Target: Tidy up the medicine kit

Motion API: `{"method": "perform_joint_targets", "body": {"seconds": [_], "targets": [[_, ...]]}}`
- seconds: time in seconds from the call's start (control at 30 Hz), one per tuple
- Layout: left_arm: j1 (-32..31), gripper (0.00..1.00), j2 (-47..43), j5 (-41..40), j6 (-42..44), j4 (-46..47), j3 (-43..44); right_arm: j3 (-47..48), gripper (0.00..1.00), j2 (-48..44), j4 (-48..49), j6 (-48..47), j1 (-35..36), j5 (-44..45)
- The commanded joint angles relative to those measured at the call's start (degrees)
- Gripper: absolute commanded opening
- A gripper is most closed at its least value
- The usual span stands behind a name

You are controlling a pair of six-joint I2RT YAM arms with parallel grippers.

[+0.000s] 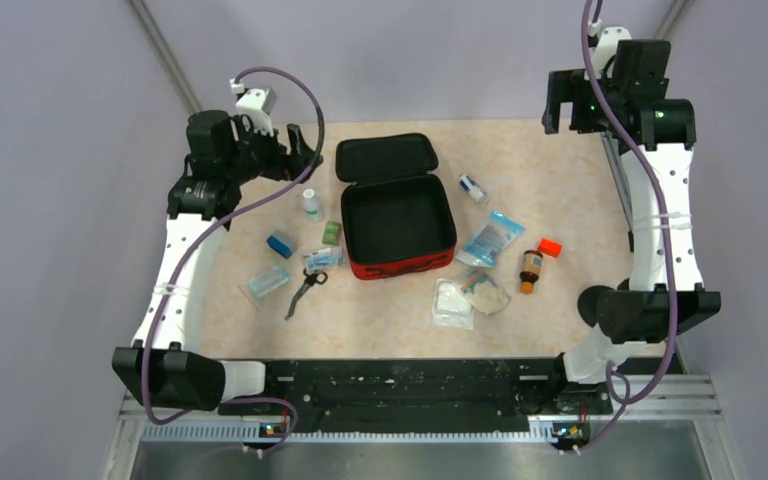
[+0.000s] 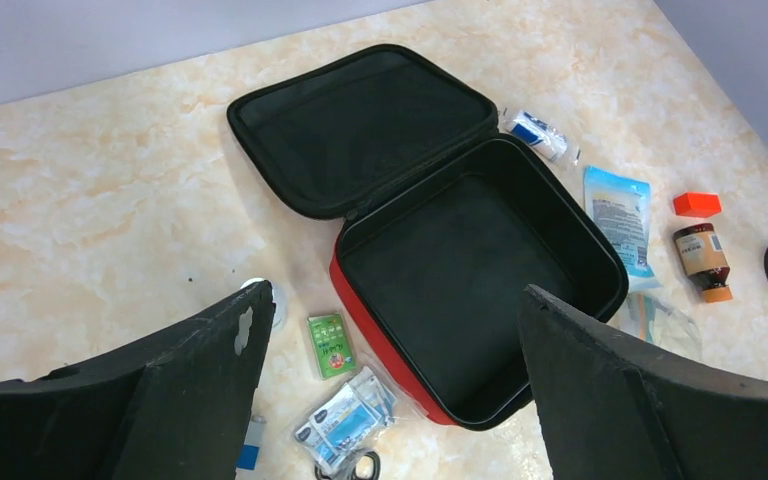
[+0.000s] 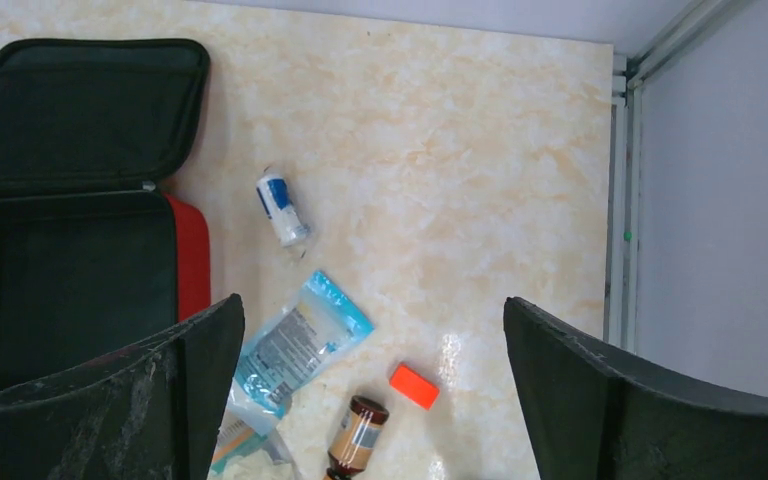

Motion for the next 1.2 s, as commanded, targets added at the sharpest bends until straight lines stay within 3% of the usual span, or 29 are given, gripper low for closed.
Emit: {"method": "perform_joint_targets", "body": {"seconds": [0.0, 0.13, 0.3, 0.37, 0.53, 0.63, 0.7, 0.8, 1.17], "targets": [[0.30, 0.95, 0.31, 1.95, -0.81, 1.95, 0.73, 2.04, 0.99, 1.50, 1.45, 0.56, 0.44, -1.66], [0.30, 0.95, 0.27, 2.39, -0.87, 1.93, -0.15, 0.10, 0.99, 1.48, 3.33, -2.13, 0.44, -7.07], [0.28, 0.95, -0.06, 3.36, -1.07, 1.82, -1.44, -6.57, 0.98, -1.31, 7.32, -11.63, 0.52, -24.87], [0.24, 0.94, -0.48, 3.88, -0.73, 1.59, -1.98, -9.14, 0.93, -2.39, 7.35, -17.27, 1.63, -28.54], [0.21, 0.94, -1.40, 5.52, 1.84, 0.38, -3.74, -19.48, 0.84, -5.85, 6.68, -34.11, 6.99, -28.25], [0.15, 0.94, -1.93, 6.73, 2.61, -0.28, -5.09, -28.42, 0.75, -9.33, 1.06, -57.47, 9.31, -30.24], [0.04, 0.93, -2.23, 7.28, 4.08, -0.68, -5.58, -35.49, 0.64, -11.37, 0.67, -67.23, 11.00, -27.21], [-0.26, 0.93, -2.73, 8.09, 4.17, -1.06, -5.60, -44.12, 0.58, -12.37, 0.81, -78.50, 11.84, -23.49], [-0.40, 0.92, -3.35, 5.41, 4.36, -1.55, -5.84, -55.24, 0.46, -4.52, 12.18, -96.09, 13.21, -19.00]]}}
